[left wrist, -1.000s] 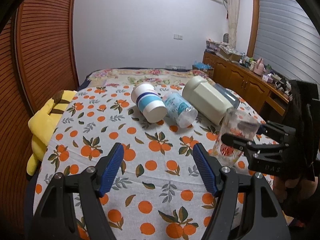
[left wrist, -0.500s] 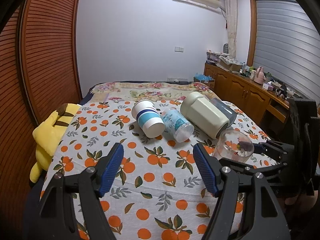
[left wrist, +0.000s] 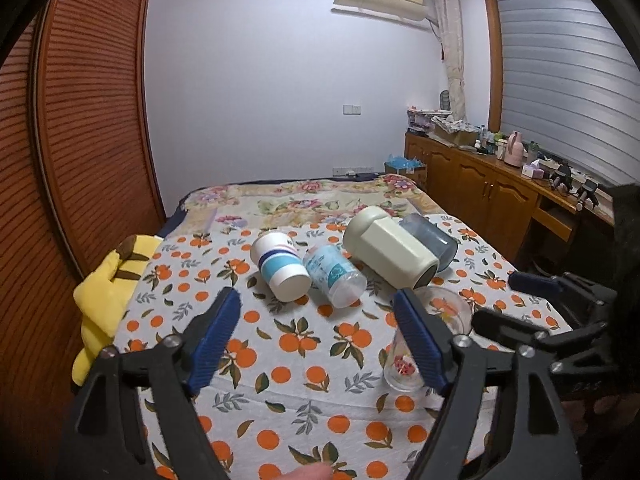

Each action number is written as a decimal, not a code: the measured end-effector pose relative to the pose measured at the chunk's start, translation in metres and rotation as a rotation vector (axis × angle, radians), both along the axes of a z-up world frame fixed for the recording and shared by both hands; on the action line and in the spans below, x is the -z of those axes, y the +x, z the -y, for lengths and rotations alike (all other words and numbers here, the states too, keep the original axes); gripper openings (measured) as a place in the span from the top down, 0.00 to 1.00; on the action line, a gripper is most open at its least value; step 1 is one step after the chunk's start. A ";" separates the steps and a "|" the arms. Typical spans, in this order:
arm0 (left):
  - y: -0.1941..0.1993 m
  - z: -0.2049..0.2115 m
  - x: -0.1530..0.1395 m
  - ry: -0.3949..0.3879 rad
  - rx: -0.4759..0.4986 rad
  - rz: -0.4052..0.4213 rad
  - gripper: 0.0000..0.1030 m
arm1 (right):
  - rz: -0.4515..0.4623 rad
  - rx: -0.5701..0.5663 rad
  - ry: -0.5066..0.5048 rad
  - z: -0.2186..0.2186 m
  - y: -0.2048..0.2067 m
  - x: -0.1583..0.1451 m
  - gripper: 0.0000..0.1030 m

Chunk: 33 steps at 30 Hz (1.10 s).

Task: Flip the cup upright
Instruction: 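Open the right tool and pull it back from the standing glass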

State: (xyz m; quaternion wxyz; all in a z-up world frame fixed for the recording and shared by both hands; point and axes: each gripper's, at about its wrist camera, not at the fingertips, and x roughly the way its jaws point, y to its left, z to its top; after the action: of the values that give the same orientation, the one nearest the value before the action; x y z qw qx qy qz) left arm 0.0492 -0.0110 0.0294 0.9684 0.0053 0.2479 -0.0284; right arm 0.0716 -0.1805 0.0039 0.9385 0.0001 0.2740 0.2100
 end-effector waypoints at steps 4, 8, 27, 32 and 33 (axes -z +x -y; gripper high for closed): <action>-0.002 0.007 -0.005 0.003 0.003 0.015 0.14 | 0.049 0.034 -0.002 0.009 -0.007 -0.012 0.08; -0.008 0.014 -0.009 0.012 0.001 0.032 0.12 | 0.084 0.079 0.003 0.018 -0.015 -0.017 0.00; -0.031 0.011 0.002 -0.002 -0.020 0.010 0.11 | 0.117 0.192 -0.010 0.035 -0.033 -0.009 0.00; -0.031 0.010 0.003 -0.006 -0.023 0.010 0.11 | 0.117 0.192 -0.009 0.035 -0.033 -0.009 0.00; -0.031 0.009 0.003 -0.007 -0.024 0.011 0.11 | 0.118 0.192 -0.008 0.035 -0.033 -0.009 0.00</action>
State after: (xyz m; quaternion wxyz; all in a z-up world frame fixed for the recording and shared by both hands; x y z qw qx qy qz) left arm 0.0184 -0.0204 0.0266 0.9700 -0.0008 0.2424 -0.0175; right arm 0.0391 -0.2153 0.0127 0.9688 0.0100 0.2179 0.1177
